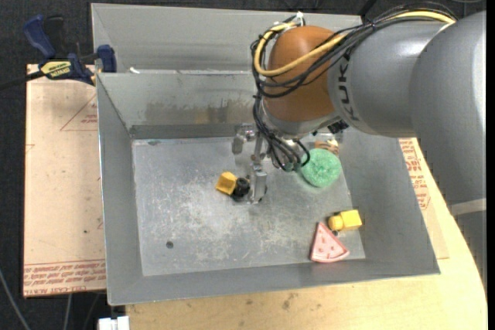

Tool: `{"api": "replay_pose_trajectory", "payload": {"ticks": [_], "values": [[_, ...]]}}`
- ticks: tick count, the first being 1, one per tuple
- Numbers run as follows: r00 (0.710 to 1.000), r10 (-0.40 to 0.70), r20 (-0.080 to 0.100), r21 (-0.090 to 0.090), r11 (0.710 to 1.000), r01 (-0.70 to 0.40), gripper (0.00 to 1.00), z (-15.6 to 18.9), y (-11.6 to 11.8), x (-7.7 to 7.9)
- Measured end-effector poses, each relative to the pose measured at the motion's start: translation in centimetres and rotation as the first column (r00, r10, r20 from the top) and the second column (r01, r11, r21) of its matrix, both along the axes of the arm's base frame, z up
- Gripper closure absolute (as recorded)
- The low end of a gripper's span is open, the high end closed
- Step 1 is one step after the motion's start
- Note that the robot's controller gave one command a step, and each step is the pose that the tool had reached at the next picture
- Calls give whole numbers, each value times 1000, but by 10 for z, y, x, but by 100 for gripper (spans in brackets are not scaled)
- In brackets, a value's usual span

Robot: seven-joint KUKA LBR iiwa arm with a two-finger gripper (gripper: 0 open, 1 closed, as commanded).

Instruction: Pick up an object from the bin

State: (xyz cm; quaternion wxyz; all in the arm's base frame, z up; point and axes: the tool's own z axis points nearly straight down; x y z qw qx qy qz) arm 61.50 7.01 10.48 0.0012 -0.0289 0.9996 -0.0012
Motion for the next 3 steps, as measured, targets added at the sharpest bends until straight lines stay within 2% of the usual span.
{"api": "replay_pose_trajectory", "payload": {"ticks": [1,3], "values": [[1000,21,-1,5,1000,-21,100,-35,7,-12],[1000,21,-1,5,1000,-21,100,-35,7,-12]]}}
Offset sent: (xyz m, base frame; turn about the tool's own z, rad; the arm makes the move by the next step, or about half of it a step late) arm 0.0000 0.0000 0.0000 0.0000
